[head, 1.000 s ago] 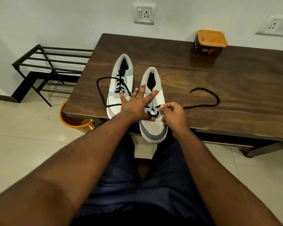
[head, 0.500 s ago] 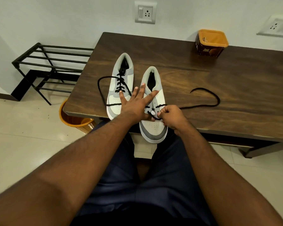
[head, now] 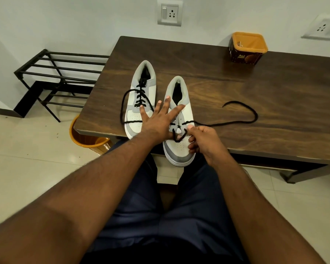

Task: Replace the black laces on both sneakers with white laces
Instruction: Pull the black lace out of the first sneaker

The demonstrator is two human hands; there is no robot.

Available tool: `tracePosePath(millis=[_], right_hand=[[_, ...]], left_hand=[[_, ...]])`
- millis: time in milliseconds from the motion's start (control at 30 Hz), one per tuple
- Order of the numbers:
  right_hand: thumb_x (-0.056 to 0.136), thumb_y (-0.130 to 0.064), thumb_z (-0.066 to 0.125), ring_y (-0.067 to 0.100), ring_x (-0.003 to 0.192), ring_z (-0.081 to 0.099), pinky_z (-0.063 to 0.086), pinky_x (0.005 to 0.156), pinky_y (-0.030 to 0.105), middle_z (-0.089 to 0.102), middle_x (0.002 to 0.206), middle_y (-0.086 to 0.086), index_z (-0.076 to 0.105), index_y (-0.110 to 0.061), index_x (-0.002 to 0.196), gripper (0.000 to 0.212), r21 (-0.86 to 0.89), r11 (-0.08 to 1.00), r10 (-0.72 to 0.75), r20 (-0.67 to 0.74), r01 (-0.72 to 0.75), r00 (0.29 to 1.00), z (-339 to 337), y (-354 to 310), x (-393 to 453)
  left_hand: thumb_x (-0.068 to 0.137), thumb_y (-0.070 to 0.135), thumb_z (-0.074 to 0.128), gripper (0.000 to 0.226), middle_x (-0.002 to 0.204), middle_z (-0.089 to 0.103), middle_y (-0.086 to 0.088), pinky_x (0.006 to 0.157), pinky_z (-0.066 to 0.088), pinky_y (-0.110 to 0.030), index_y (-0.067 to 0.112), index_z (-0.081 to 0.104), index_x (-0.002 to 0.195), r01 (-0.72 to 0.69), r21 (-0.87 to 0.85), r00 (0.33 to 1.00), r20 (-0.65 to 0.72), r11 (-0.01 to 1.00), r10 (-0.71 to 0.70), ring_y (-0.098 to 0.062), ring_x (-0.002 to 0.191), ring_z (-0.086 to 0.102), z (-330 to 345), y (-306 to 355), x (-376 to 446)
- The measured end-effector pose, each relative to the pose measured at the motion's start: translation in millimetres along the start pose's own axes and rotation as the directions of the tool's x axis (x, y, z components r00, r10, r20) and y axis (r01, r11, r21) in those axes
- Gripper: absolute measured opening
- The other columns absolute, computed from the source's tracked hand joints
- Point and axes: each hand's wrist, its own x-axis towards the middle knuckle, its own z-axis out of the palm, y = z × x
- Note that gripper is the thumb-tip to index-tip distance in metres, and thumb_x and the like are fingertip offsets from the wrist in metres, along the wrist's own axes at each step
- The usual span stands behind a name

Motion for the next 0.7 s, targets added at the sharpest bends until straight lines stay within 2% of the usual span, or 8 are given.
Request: tracePosePath(millis=[67,167,300,367,400,500,600,700], right_hand=[[0.095,-0.038,0.058,0.014,0.053,0.056,0.049,0.047,0.027,0.057,0.071,0.005,0.061,-0.003,0.092,0.035,-0.099,0.994,-0.049,-0.106,0.038,0.993,2,0,9],[0.088,-0.043,0.064,0.018,0.052,0.058,0.051,0.051,0.033,0.061,0.068,0.003,0.057,-0.011,0.081,0.033,-0.292,0.952,-0.134,-0.125,0.093,0.983,8,-4,20],[0.084,-0.028,0.066,0.029,0.069,0.065,0.058,0.067,0.046,0.065,0.073,0.004,0.054,-0.020,0.070,0.020,-0.496,0.860,-0.206,-0.127,0.118,0.970,10,-5,27],[0.087,-0.021,0.063,0.028,0.071,0.065,0.058,0.067,0.044,0.064,0.073,0.003,0.057,-0.018,0.070,0.018,-0.529,0.838,-0.227,-0.116,0.134,0.967,9,-4,27],[0.089,-0.018,0.061,0.024,0.071,0.063,0.056,0.064,0.037,0.063,0.071,0.001,0.058,-0.015,0.071,0.018,-0.550,0.823,-0.236,-0.102,0.143,0.966,8,-4,26],[0.091,-0.011,0.055,0.016,0.068,0.054,0.040,0.054,0.024,0.058,0.071,-0.002,0.058,-0.013,0.070,0.021,-0.620,0.773,-0.218,-0.059,0.136,0.974,4,-6,25],[0.091,-0.008,0.056,0.019,0.065,0.055,0.048,0.058,0.029,0.061,0.074,0.007,0.056,-0.013,0.068,0.024,-0.645,0.758,-0.130,-0.002,0.098,0.992,-9,-13,24],[0.092,-0.006,0.053,0.016,0.059,0.052,0.050,0.054,0.031,0.061,0.076,0.010,0.058,-0.013,0.072,0.022,-0.501,0.865,-0.041,0.011,0.041,0.999,-22,-14,19]], left_hand=[[0.079,0.049,0.073,0.104,0.163,-0.016,0.000,0.106,-0.009,-0.072,0.052,-0.004,0.149,-0.003,0.005,1.000,-0.002,1.000,0.003,-0.025,0.151,-0.011,0,0,0],[0.078,0.052,0.073,0.105,0.163,-0.017,0.001,0.107,-0.008,-0.072,0.053,-0.006,0.148,0.000,0.021,1.000,-0.005,1.000,0.001,-0.024,0.151,-0.009,2,-2,1],[0.075,0.060,0.072,0.106,0.163,-0.017,0.002,0.106,-0.007,-0.072,0.054,-0.007,0.147,-0.008,0.025,1.000,-0.026,1.000,0.009,-0.024,0.151,-0.007,6,-3,2],[0.075,0.061,0.071,0.107,0.163,-0.018,0.002,0.106,-0.006,-0.073,0.054,-0.007,0.147,-0.009,0.029,1.000,-0.029,1.000,0.010,-0.024,0.151,-0.007,6,-4,2],[0.075,0.061,0.071,0.107,0.163,-0.018,0.002,0.106,-0.006,-0.073,0.054,-0.007,0.147,-0.010,0.031,1.000,-0.028,0.999,0.011,-0.025,0.151,-0.008,6,-4,2],[0.075,0.061,0.072,0.107,0.163,-0.017,0.002,0.106,-0.008,-0.073,0.055,-0.007,0.147,-0.007,0.025,1.000,-0.022,1.000,0.007,-0.025,0.151,-0.009,6,-4,3],[0.074,0.059,0.073,0.108,0.163,-0.016,0.003,0.105,-0.009,-0.073,0.056,-0.007,0.146,-0.001,0.020,1.000,-0.023,1.000,0.001,-0.026,0.151,-0.010,5,-4,3],[0.071,0.060,0.075,0.111,0.163,-0.018,0.004,0.105,-0.010,-0.073,0.056,-0.006,0.146,-0.010,-0.006,1.000,-0.027,1.000,0.009,-0.026,0.151,-0.010,5,-5,1]])
